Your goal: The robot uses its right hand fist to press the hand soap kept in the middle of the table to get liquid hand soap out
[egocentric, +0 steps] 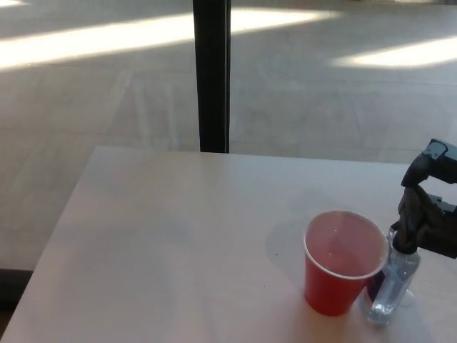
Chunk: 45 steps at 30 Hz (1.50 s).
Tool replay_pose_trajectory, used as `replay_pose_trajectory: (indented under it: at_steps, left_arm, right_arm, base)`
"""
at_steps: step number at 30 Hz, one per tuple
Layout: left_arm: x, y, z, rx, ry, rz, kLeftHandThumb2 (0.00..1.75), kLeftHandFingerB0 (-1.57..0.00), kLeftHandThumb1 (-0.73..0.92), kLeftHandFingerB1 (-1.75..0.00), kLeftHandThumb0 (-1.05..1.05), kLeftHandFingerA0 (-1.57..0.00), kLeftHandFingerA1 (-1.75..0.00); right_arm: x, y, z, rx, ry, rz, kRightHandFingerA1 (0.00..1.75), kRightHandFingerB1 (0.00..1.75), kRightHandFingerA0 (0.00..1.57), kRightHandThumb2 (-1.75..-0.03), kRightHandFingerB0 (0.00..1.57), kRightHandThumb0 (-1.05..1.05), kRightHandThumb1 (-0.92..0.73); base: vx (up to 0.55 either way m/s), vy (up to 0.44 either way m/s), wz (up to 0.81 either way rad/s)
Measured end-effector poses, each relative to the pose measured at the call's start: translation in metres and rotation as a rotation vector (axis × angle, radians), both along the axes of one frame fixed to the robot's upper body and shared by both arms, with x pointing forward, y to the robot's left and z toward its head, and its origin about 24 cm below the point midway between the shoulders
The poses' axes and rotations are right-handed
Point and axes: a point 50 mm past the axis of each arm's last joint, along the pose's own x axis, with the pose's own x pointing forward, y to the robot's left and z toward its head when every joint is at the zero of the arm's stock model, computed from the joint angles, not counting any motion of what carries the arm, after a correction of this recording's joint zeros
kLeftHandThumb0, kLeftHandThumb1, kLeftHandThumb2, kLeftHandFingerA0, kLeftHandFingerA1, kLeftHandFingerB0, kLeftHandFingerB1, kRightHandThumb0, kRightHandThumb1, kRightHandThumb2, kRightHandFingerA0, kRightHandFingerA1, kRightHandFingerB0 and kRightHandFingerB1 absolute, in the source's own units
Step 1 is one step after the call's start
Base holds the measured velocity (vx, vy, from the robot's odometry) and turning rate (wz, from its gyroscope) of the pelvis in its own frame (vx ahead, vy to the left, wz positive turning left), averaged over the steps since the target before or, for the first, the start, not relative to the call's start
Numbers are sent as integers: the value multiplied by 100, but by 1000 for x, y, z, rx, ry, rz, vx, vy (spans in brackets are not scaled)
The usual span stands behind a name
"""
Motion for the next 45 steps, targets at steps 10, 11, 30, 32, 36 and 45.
replay_pose_trajectory:
  at_steps: [10,11,30,32,36,45]
  left_arm:
    - [2,0,0,-1,-2,-2,113,-48,55,-75,-26,-64,-83]
    - [2,0,0,1,-5,-4,101,-44,59,-76,-22,-64,-92]
    - [9,-1,2,9,-20,-11,113,-49,53,-75,-27,-69,-87]
    - [10,-1,2,11,-24,-14,113,-49,54,-75,-27,-66,-85]
    - [10,-1,2,10,-22,-13,112,-48,52,-75,-29,-67,-86]
    - [11,-1,2,10,-17,-20,113,-49,54,-75,-26,-69,-86]
  right_arm:
    - [0,2,-2,25,-5,-39,175,166,97,-112,65,-16,-66]
    - [0,2,-2,25,-6,-41,175,169,97,-110,62,-17,-68]
    - [-4,10,-8,2,-44,-54,175,164,93,-118,61,-12,-64]
    - [-5,11,-9,-4,-52,-54,175,165,94,-123,63,-12,-60]
    - [-6,13,-10,-10,-70,-53,175,163,95,-124,63,-12,-60]
    - [-8,13,-14,-6,-105,-67,175,169,99,-122,64,-16,-62]
  base:
    - [0,0,0]
    - [0,0,0]
    - [0,0,0]
    - [0,0,0]
    - [0,0,0]
    - [0,0,0]
